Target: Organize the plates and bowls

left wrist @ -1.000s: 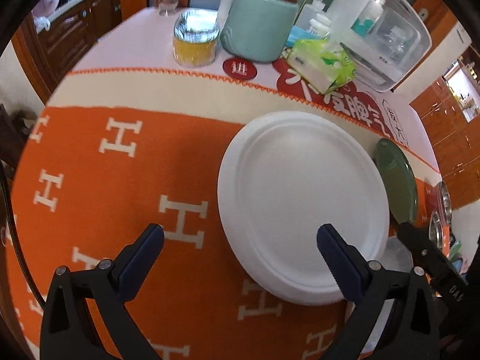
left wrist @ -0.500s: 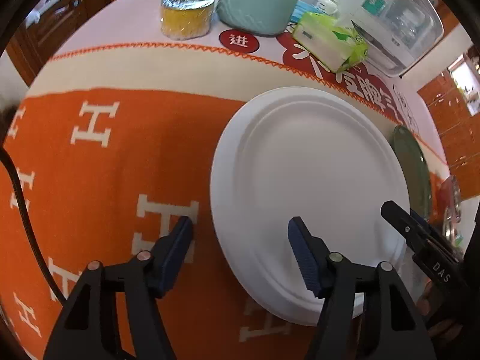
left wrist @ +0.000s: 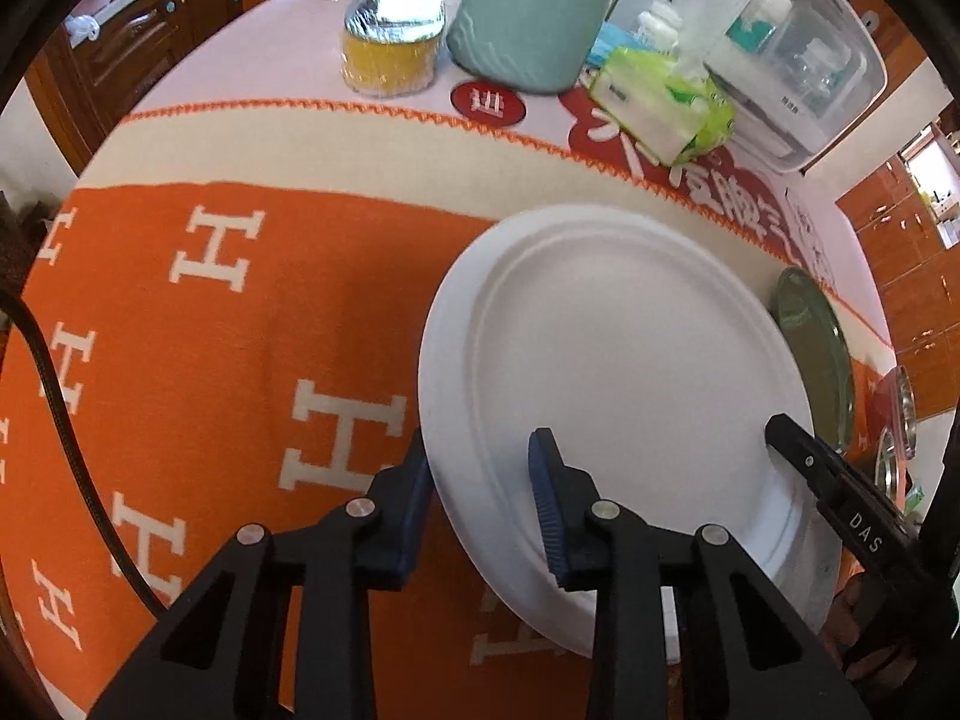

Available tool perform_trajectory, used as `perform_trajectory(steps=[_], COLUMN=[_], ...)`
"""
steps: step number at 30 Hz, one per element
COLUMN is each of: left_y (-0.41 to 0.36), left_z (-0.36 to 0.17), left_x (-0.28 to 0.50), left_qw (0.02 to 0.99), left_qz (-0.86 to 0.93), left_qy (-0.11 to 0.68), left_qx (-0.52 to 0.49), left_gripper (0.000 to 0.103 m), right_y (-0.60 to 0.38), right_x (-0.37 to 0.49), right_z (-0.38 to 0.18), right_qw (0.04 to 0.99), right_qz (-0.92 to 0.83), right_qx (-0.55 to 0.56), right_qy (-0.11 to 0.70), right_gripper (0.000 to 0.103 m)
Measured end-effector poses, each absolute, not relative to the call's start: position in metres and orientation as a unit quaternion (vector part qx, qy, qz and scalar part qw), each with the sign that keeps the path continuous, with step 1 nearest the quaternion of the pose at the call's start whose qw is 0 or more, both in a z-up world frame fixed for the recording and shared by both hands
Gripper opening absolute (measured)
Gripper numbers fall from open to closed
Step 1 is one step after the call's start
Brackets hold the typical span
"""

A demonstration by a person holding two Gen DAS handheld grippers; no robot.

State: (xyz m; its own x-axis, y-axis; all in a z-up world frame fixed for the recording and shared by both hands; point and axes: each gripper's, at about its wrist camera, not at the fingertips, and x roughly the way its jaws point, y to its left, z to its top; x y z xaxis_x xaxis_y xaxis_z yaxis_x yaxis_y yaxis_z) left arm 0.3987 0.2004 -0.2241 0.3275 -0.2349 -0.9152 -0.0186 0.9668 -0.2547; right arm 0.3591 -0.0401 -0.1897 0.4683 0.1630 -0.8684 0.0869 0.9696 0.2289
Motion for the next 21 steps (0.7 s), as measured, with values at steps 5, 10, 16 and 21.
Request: perform_trajectory(steps=[5,10,16,21], left_y=[0.207,0.215,0.22,0.221], left_z=[-0.202,-0.17,-0.133,-0.104], left_x=[0.388,0.367,0.334,0.301], left_qw=[0.823,0.844,0.863,0.877], left_qz=[-0.066,-0.068,-0.077,-0.09], left_qy=[0.551,0.517,0.483,0.454], left_qx=[-0.12,-0.127,-0.127,-0.126], left_gripper=[0.031,0.031,0.031,0.031], right_y=[-0.037,-0.034,-0.03,-0.032], right_x=[0.348,0.332,0.3,0.271], right_z=[-0.171,-0.147,-0.109,-0.086], right_qw=[0.857,0.872,0.897,0.911], right_qz=[0.027,0.032,0.032,0.03], right_qx=[0.125,0.123,0.112,0.111], right_qy=[0.499,0.473,0.426,0.395], right_gripper=[0.027,0.027,0.027,0.027])
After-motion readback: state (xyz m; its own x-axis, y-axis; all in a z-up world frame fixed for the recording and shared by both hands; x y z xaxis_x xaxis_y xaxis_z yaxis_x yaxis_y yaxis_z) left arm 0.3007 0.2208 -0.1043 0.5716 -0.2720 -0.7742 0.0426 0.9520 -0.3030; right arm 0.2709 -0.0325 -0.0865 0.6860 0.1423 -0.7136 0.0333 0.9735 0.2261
